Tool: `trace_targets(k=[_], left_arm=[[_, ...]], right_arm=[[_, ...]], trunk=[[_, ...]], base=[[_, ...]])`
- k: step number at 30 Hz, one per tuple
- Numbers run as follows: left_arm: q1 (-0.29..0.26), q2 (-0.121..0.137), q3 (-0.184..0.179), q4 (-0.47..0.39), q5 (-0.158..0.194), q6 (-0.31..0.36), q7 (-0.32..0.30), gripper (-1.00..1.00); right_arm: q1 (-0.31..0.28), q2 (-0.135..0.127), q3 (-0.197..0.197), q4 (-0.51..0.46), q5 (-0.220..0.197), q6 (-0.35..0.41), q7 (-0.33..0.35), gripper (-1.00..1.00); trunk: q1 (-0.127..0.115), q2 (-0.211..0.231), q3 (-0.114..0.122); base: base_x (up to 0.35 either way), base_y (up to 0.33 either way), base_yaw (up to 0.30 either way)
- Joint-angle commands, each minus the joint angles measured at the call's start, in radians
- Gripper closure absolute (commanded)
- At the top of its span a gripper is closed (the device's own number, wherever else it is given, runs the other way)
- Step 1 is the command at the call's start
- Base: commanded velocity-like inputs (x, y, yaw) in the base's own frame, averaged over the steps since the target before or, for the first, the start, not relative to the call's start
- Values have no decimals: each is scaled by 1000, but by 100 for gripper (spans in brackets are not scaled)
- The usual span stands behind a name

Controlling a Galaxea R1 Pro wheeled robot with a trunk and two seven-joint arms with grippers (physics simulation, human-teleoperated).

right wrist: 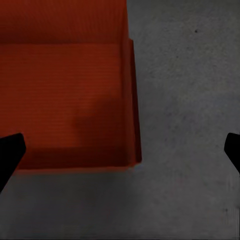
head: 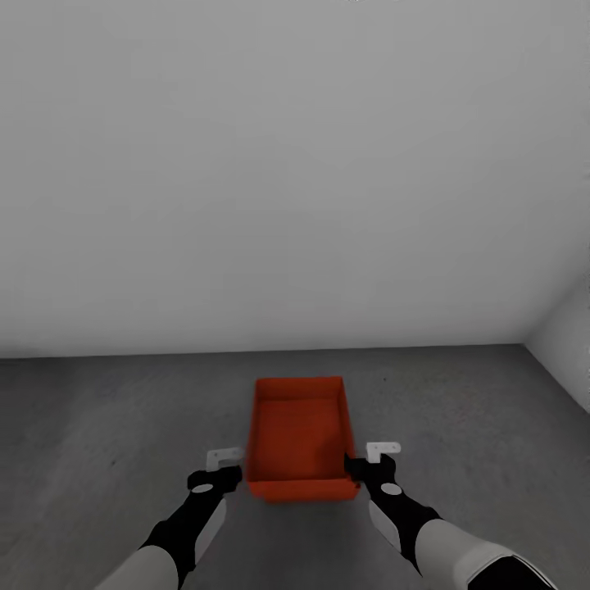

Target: Move the two storage containers from the living room to the garage. In the garage, place one container on the floor and stack the other container on top of it (either order is fine).

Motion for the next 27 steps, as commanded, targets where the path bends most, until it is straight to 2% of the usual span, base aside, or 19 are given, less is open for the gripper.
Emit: trace_targets(k=[1, 27], left_arm=[[0, 0, -4, -2, 7, 5, 5, -100], [0, 1, -1, 7, 8, 5, 5, -100]], right_arm=[[-1, 0, 9, 1, -9, -4, -4, -100], [-1, 0, 9, 1, -10, -2, -4, -100]], trunk=[[0, -1, -1], [0, -1, -1]], base=[[-309, 110, 0], [-311, 106, 0]])
